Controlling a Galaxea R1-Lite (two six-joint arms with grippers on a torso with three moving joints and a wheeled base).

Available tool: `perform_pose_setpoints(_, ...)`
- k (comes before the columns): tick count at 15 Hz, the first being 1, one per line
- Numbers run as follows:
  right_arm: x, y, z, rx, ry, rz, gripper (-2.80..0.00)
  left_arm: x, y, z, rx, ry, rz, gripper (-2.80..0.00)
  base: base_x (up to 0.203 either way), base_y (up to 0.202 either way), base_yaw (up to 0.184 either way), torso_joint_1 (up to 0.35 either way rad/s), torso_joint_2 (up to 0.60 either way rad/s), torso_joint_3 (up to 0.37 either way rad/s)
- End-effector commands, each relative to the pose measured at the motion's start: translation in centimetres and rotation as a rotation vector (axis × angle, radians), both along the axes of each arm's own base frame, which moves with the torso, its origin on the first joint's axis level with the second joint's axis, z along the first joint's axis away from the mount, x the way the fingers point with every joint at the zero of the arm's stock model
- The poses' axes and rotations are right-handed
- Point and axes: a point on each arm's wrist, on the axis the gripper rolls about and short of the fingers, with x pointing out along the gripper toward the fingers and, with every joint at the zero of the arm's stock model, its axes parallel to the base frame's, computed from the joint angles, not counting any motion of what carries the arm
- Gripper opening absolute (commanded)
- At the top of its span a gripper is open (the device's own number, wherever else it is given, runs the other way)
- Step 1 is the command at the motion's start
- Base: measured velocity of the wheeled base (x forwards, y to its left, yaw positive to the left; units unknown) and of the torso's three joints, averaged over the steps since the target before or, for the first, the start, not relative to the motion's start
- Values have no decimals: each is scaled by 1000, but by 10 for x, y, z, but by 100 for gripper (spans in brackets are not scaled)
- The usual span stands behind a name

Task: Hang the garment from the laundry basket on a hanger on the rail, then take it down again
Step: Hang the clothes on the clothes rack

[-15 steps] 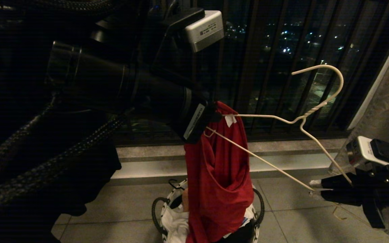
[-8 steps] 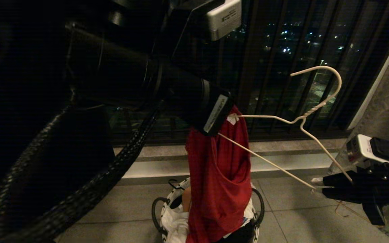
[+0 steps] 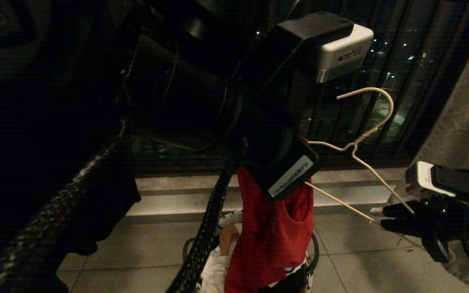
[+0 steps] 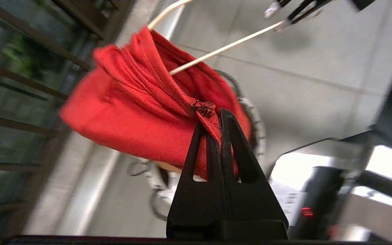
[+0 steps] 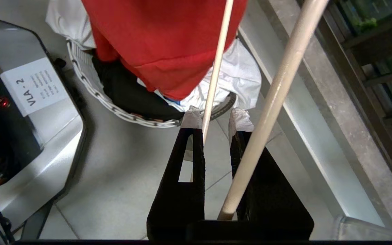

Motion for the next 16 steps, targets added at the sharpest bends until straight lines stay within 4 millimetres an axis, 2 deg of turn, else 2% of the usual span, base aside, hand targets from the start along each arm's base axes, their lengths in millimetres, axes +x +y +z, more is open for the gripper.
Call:
perform_pose_setpoints(1,-2,4,-1,-1,-1,28,-280,3,-5,-4,32,-28,-7,-280,0,0,0,0,0,0)
perform_pose_setpoints(3,-5,14,-3,-22,4,53,-280,2,-7,-5,64,-73,-28,-280,0,0,0,0,0,0)
perform_pose_setpoints(7,-4,28,-2,22,7,79,-280,-29,-7,-6,152,-81,-132,-280,0,0,0,0,0,0)
perform_pose_setpoints(11,-15,42,-4,44,31,164,-280,-26,-13,-13,206,-117,-111,-280,0,0,0,0,0,0)
perform_pose_setpoints(13,-20,50,-6,64,55,209,-280,-25,-11,-11,213,-152,-122,-280,0,0,0,0,0,0)
perform_pose_setpoints(16,-28,56,-4,131,89,268,-280,-15,-10,-5,178,-208,-64,-280,0,0,0,0,0,0)
